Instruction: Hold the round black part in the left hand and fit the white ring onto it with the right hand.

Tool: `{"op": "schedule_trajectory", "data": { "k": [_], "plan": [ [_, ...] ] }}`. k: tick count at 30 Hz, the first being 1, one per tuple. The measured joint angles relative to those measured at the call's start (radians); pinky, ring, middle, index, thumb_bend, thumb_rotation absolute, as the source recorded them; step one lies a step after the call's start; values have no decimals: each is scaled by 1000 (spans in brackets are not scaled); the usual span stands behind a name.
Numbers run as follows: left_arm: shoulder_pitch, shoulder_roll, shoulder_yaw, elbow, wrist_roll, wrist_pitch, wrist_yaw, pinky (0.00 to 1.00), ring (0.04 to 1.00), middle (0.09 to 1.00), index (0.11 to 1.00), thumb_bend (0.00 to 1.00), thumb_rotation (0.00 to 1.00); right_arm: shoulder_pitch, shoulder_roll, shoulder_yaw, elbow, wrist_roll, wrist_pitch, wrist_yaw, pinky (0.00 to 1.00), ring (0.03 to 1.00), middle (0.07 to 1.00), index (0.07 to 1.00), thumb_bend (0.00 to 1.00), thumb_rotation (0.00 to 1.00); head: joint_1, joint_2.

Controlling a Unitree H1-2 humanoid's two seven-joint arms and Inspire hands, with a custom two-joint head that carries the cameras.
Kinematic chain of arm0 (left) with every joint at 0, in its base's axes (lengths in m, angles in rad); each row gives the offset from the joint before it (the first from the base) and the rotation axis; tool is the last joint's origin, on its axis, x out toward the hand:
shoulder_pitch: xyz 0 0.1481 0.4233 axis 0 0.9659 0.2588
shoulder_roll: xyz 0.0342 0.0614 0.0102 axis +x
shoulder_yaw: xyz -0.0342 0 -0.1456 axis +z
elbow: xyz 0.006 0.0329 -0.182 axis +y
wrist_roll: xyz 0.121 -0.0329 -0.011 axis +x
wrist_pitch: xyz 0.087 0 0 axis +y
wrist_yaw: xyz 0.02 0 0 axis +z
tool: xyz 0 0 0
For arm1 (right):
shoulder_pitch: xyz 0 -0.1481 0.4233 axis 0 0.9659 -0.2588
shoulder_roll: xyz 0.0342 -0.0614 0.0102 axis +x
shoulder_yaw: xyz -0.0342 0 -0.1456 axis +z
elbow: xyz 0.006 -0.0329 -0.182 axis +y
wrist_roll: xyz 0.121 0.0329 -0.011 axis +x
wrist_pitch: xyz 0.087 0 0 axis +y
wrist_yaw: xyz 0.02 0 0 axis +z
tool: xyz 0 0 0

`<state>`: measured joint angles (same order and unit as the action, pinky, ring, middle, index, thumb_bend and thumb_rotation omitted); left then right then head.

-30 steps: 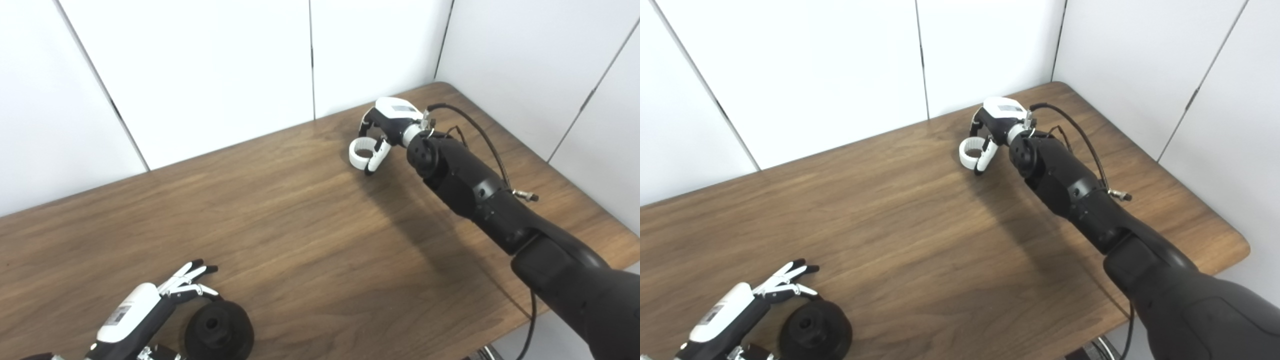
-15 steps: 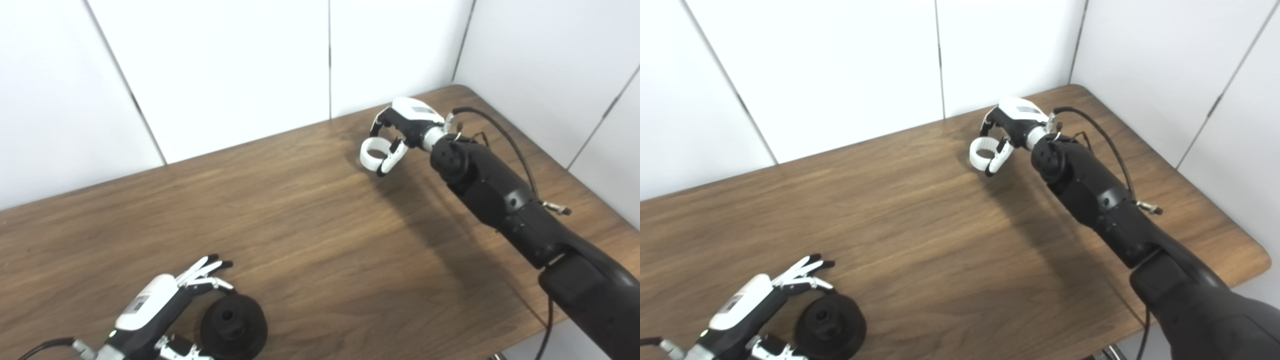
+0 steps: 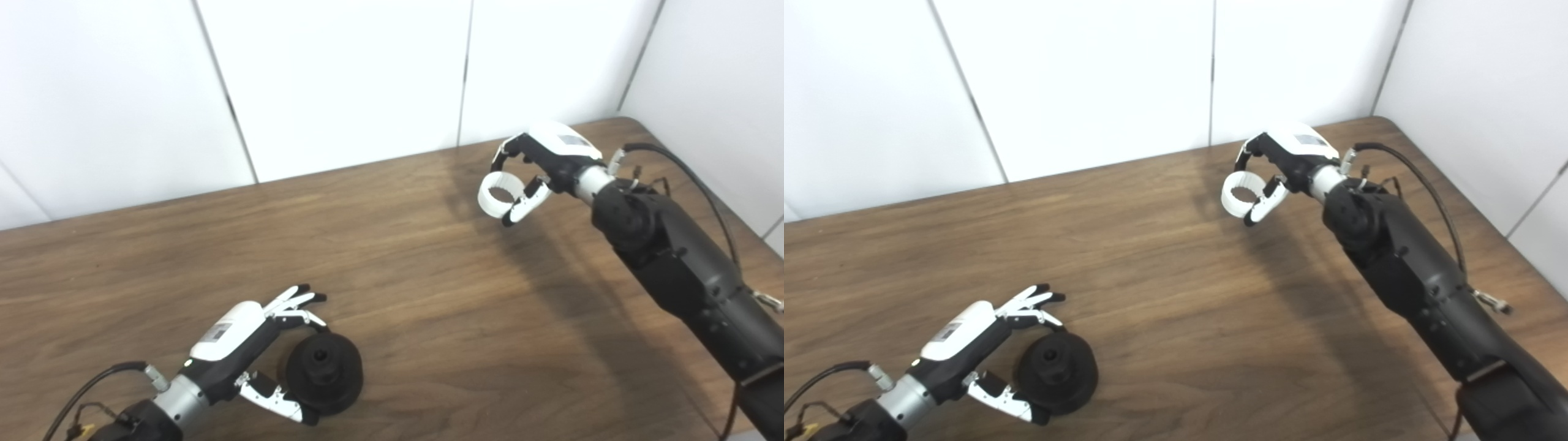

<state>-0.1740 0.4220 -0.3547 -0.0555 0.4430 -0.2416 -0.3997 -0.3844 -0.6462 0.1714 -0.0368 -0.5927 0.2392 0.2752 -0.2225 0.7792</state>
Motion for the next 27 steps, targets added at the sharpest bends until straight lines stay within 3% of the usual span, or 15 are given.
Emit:
{"op": "schedule_trajectory", "data": {
  "k": [17,27],
  "plan": [
    [-14,-50,-26,2,41,48,3,930,1000,945,485,522,71,43,0,-4,-205,18,-34,107,656,792,786,482,522,136,140,45],
    [-26,-79,-40,4,72,73,10,916,1000,939,484,522,73,84,6,-3,-309,59,-64,158,693,789,780,482,522,136,224,75]
  ]
}}
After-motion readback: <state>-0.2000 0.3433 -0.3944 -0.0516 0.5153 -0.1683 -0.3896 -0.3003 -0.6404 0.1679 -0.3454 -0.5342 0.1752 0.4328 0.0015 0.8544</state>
